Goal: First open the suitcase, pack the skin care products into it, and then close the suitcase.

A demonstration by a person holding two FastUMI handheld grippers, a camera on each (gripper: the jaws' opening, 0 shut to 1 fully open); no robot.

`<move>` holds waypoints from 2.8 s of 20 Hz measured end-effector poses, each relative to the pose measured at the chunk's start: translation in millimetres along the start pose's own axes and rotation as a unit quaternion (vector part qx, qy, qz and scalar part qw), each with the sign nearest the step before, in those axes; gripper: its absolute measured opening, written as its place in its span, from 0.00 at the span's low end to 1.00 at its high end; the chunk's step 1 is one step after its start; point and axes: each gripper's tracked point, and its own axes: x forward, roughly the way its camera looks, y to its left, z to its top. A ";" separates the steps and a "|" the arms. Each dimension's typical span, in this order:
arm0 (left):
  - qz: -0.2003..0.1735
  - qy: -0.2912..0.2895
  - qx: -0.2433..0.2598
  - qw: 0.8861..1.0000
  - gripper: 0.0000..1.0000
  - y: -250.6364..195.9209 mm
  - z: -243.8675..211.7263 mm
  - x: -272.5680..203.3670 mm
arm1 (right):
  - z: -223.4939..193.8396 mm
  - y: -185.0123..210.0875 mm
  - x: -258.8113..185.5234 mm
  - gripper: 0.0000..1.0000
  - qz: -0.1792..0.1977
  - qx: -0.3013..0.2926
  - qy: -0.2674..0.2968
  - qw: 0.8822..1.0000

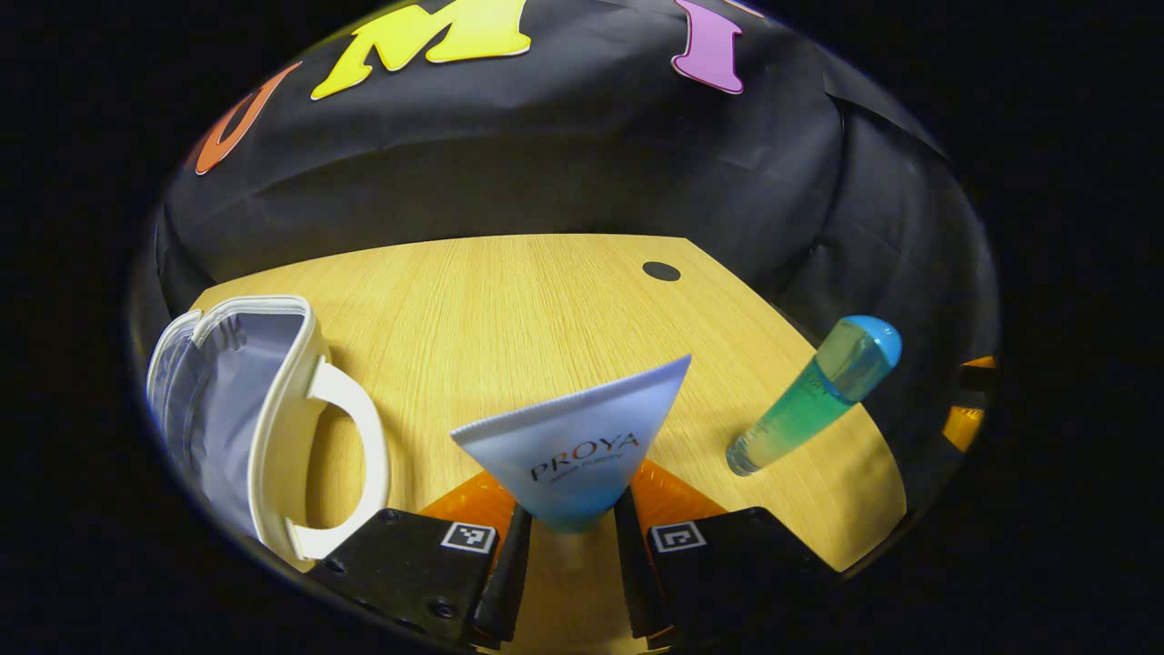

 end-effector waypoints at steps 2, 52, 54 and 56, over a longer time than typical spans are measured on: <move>0.007 -0.007 0.012 1.000 0.48 4.5 10.4 -27.6 | 10.9 24.6 9.8 0.82 0.028 0.011 -0.011 0.999; 0.127 0.236 -0.052 0.962 0.48 284.6 -89.9 -93.2 | 34.6 242.5 -50.5 0.36 -0.008 0.057 0.001 0.998; 0.128 0.250 -0.066 0.957 0.48 286.3 -93.0 -91.6 | 35.9 247.5 -48.9 0.36 -0.002 0.051 0.001 0.999; 0.129 0.254 -0.070 0.956 0.47 286.3 -93.0 -94.0 | 38.6 250.4 -47.8 0.36 0.001 0.048 0.000 0.999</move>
